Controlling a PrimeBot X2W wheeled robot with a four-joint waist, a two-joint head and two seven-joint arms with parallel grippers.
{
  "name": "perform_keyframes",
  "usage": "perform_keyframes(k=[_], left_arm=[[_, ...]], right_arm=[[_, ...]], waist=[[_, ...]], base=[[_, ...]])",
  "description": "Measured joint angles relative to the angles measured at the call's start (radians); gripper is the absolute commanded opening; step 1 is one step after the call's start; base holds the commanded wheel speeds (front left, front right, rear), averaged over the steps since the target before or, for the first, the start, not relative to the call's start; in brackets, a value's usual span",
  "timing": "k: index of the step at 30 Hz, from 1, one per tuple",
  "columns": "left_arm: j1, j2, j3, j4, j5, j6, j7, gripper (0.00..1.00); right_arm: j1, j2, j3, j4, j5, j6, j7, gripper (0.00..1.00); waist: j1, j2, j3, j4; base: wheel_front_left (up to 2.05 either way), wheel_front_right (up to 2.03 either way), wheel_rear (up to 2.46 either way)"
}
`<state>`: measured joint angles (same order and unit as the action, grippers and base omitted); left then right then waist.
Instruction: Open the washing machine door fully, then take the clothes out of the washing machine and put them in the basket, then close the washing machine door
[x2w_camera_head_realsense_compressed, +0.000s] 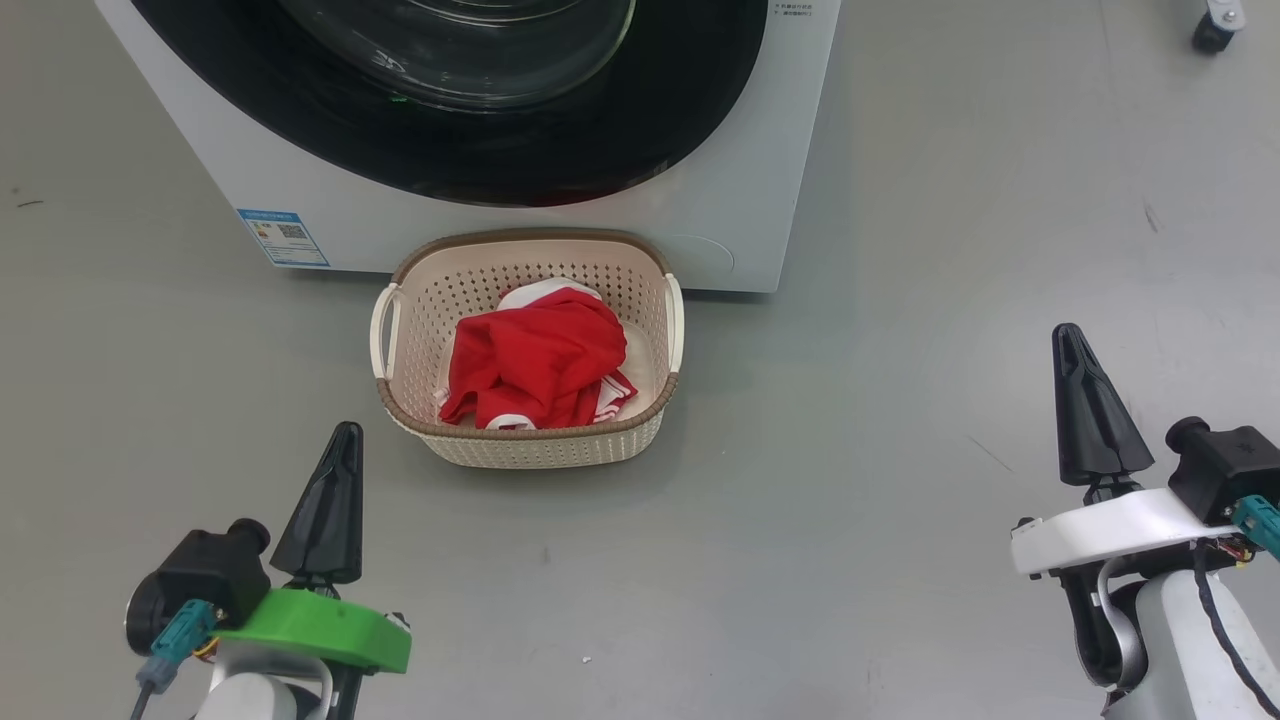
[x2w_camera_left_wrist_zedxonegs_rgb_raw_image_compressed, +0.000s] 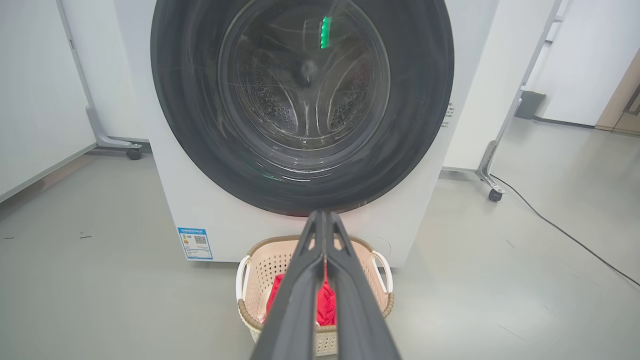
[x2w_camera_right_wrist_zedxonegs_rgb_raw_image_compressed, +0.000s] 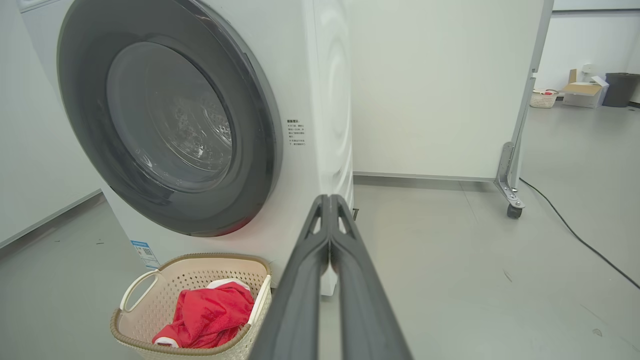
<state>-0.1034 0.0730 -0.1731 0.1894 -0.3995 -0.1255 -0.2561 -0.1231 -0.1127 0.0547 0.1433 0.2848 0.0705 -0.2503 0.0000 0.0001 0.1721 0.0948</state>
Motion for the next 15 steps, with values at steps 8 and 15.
perform_keyframes(k=[8,15], left_arm=[[0.022,-0.001,-0.006,-0.010,-0.070,0.000,0.000,0.00],[0.025,-0.002,0.008,-0.010,-0.179,0.000,0.020,0.00]], right_arm=[[0.001,0.003,-0.001,0.003,0.065,0.000,0.009,0.00],[0.002,0.010,-0.014,0.014,0.182,0.002,0.035,0.00]], waist=[[0.0000,0.0000,-0.007,-0.004],[0.0000,0.0000,-0.024,-0.013]], base=[[0.00,0.00,0.00],[0.00,0.00,0.00]])
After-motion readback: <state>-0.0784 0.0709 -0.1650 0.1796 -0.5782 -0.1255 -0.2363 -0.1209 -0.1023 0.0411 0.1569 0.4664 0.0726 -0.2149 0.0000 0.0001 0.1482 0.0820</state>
